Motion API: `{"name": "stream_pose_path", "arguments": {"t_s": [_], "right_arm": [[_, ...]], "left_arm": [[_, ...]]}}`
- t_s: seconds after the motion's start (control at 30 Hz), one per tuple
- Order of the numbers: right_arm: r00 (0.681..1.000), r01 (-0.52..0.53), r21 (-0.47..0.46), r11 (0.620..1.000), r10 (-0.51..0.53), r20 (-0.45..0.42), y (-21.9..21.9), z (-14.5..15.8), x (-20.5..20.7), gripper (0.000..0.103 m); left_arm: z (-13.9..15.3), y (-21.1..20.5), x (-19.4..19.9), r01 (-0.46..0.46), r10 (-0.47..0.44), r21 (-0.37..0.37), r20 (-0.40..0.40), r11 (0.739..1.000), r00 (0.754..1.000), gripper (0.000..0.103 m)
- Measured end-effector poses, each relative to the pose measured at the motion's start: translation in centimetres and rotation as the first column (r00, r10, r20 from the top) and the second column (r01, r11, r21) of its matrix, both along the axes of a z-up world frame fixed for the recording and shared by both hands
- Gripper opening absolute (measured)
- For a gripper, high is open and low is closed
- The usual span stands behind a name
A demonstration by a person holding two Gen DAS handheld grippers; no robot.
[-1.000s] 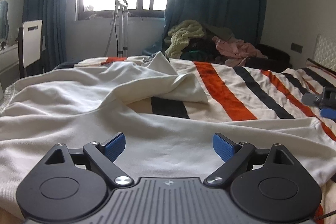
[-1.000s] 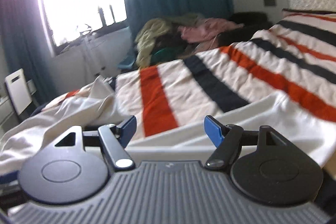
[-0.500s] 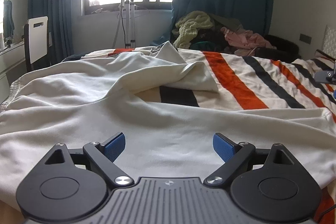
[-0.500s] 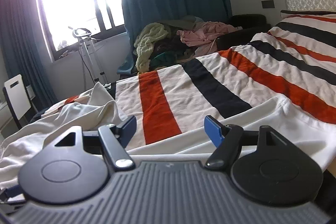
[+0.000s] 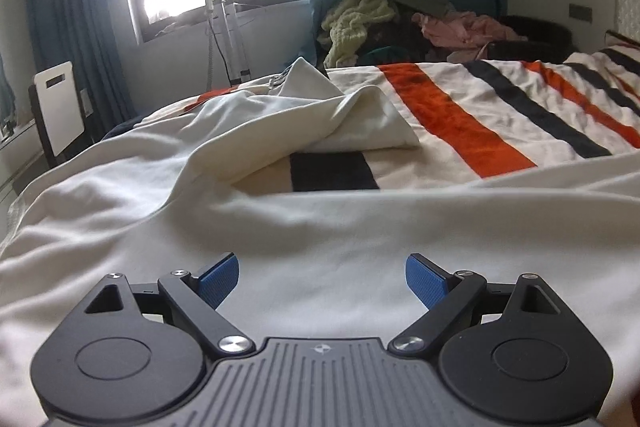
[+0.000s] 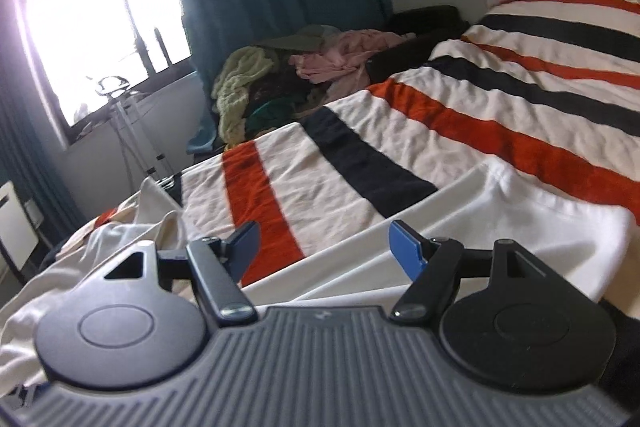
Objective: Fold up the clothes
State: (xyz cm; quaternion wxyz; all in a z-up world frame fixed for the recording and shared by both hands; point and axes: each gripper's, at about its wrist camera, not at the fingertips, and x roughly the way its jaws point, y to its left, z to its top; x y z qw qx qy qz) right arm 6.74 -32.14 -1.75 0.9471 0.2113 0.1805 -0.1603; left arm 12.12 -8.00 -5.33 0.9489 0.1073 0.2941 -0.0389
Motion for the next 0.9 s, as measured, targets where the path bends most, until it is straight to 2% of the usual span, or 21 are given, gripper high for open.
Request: {"name": "stream_pose_path", "arguments": {"t_s": [0.17, 0.3, 0.47, 0.6, 0.67, 0.77, 0.83, 0.87, 0.9], "right_arm": [[0.996, 0.085, 0.004, 0.996, -0.085, -0.01, -0.8, -1.2, 1.0, 0.073], [0.983, 0.184, -0.002, 0.983, -0.184, -0.02, -1.1, -2.9, 2.4, 0.073], [0.975, 0.22, -0.017, 0.975, -0.22, -0.001, -0.9, -5.0, 4.9, 0.073], [0.975, 0.222, -0.03, 0.975, -0.223, -0.009, -1.1, -6.7, 7.5, 0.073], [0.975, 0.218, -0.008, 0.976, -0.218, -0.039, -1.5, -7.9, 8.6, 0.073], [0.97, 0.231, 0.038, 0.972, -0.227, -0.081, -2.1, -9.3, 9.7, 0.073], [0.969, 0.235, 0.054, 0.971, -0.23, -0.087, -2.3, -9.9, 10.2, 0.074], [0.969, 0.234, 0.054, 0.971, -0.229, -0.087, -2.3, -10.1, 10.4, 0.075], [0.97, 0.234, 0.054, 0.971, -0.229, -0.087, -2.3, -10.3, 10.6, 0.075]], "left_arm": [[0.6, -3.5, 6.9, 0.022, -0.022, 0.011, -0.012, 1.0, 1.0, 0.092], [1.3, -7.8, 14.0, 0.038, -0.038, 0.042, 0.001, 0.998, 0.999, 0.092], [2.2, -13.0, 23.4, 0.045, -0.047, 0.058, 0.027, 0.997, 0.999, 0.092], [1.9, -14.3, 31.6, -0.065, 0.064, -0.021, -0.026, 0.998, 0.998, 0.092], [1.3, -13.8, 35.5, -0.156, 0.153, -0.039, -0.071, 0.987, 0.986, 0.092], [0.0, -12.3, 40.2, -0.312, 0.306, -0.034, -0.119, 0.95, 0.945, 0.092], [-1.0, -10.9, 42.4, -0.381, 0.37, -0.047, -0.149, 0.924, 0.917, 0.092], [-1.4, -10.1, 43.2, -0.407, 0.393, -0.061, -0.167, 0.911, 0.904, 0.089], [-1.9, -9.2, 43.6, -0.429, 0.409, -0.081, -0.186, 0.9, 0.893, 0.082]]}}
